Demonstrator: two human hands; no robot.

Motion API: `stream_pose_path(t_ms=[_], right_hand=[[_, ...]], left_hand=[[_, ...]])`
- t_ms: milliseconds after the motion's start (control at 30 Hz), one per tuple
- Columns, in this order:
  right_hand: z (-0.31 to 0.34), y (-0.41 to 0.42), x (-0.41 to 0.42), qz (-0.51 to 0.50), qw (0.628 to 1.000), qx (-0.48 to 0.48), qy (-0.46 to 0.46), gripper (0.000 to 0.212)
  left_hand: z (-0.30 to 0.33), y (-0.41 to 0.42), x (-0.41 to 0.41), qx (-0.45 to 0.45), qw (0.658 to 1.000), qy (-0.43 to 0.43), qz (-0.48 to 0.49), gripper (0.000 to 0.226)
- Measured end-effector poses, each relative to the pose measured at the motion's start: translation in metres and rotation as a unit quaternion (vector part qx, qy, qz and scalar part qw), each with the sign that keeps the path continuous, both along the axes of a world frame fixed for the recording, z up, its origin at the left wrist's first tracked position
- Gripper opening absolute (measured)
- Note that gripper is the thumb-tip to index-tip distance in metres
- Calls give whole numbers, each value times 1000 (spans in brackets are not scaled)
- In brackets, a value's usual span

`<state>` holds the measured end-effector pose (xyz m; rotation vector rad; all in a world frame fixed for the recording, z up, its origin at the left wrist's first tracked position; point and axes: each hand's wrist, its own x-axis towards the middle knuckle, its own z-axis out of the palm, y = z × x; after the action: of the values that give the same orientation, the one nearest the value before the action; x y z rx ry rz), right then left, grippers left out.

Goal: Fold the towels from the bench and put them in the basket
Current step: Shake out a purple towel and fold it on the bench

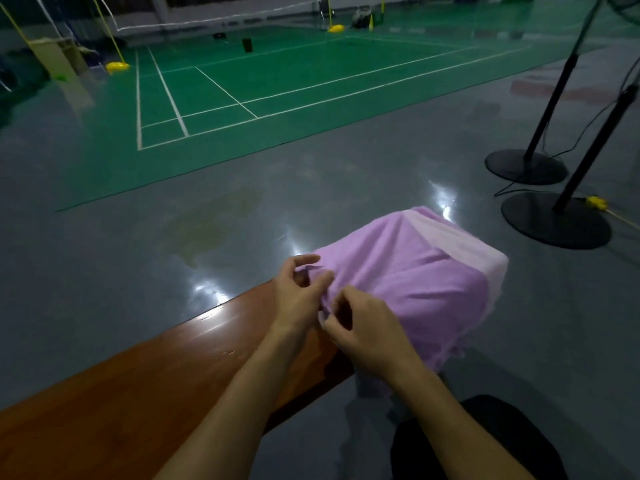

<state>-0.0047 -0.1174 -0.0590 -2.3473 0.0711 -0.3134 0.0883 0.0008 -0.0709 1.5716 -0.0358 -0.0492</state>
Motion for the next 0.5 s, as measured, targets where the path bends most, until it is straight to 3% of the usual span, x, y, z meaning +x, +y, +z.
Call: stream_pose_path(t_ms=[133,233,300,367,433,500], right_hand=[[-10,27,4,44,998,-14,-39,18],[-19,47,8,49,996,-34,-58,12],[-27,62,14,45,994,-97,-35,29],[-37,78,22,54,982,-181,23,60],[-46,98,27,103,952,-268,108,88],[-57,123,29,168,923,-305,164,104]], left_hand=[[7,65,-3,10,997,-28,67,19],[3,121,-10,38,995,-21,92,32],[-4,165,-17,62,994,-10,94,44],[-9,207,-29,78,993,-1,94,53],[-13,249,-47,74,992,16,103,60],[-15,288,-70,52,990,29,128,63]])
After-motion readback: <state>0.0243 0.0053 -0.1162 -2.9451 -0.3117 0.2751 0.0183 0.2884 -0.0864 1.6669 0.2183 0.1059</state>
